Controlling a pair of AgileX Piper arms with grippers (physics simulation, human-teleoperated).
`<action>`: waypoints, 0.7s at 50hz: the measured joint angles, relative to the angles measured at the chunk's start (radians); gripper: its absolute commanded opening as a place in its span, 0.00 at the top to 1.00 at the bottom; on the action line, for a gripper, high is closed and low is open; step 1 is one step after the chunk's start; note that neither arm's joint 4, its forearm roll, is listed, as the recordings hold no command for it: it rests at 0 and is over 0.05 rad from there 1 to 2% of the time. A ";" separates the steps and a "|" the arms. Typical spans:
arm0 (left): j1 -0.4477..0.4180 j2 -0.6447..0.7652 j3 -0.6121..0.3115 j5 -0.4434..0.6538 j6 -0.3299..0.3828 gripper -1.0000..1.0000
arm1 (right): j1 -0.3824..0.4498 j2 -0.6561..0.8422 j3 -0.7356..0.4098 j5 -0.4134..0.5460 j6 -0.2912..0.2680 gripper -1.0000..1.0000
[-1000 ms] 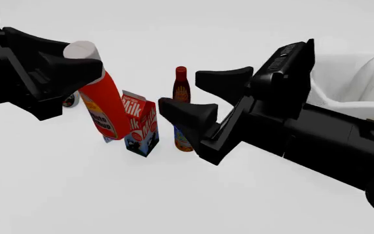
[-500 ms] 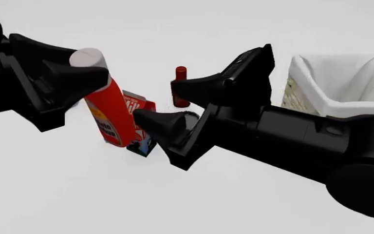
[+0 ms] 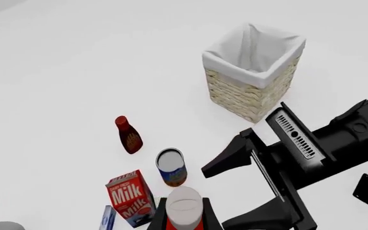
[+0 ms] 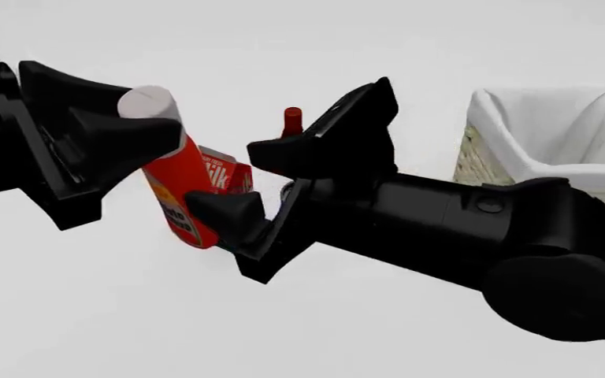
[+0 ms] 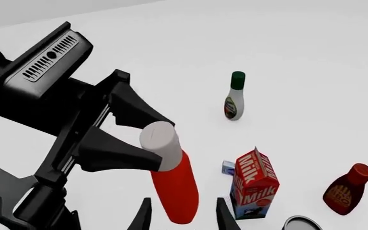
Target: Pick the ketchup and place it in the basket.
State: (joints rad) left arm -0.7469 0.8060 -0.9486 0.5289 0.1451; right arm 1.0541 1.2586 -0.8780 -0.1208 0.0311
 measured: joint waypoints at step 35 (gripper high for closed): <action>-0.056 -0.008 -0.012 0.021 -0.019 1.00 | 0.036 0.075 -0.039 0.010 0.029 0.00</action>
State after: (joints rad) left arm -0.8030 0.7978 -0.9602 0.5502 0.1258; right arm 1.0905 1.3340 -0.9171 -0.1104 0.0604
